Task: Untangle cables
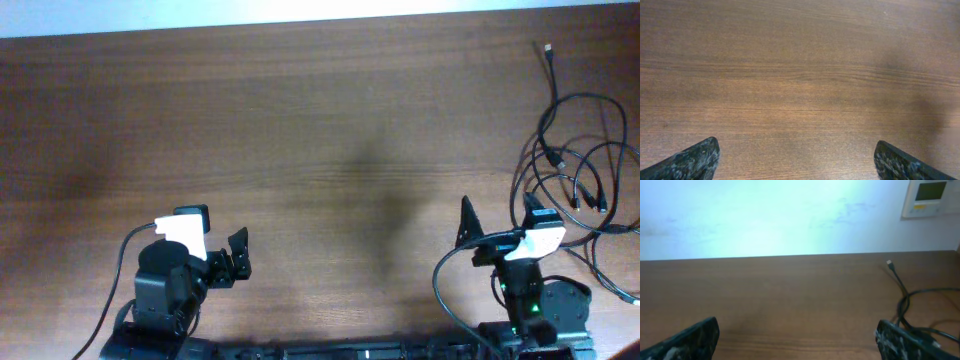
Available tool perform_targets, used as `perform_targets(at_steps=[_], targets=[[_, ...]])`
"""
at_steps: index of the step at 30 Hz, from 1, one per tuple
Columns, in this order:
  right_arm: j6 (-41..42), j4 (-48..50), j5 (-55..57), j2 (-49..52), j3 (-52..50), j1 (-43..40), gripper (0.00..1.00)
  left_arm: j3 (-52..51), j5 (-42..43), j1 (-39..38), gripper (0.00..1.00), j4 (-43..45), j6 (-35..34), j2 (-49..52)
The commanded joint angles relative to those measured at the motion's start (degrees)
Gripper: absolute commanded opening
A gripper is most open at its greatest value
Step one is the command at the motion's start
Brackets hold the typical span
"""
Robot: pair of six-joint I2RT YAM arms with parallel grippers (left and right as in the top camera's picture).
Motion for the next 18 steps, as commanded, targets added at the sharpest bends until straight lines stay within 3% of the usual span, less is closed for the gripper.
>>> perform_targets(at_steps=[1, 7, 10, 12, 18], targets=[[-0.3, 6.9, -1.8, -0.5, -3.9, 0.4, 0.99, -0.2, -0.3, 0.2, 0.99, 0.2, 0.7, -0.2], [-0.4, 29.7, -1.8, -0.5, -15.0, 0.4, 0.98, -0.2, -0.3, 0.2, 0.99, 0.2, 0.7, -0.2], [-0.3, 23.5, -1.8, -0.5, -15.0, 0.4, 0.99, -0.2, -0.3, 0.2, 0.99, 0.2, 0.7, -0.2], [-0.3, 12.5, -1.6, -0.5, -15.0, 0.4, 0.99, -0.2, -0.3, 0.2, 0.99, 0.2, 0.7, -0.2], [-0.4, 12.9, -1.4, -0.5, -15.0, 0.4, 0.98, -0.2, -0.3, 0.2, 0.99, 0.2, 0.7, -0.2]])
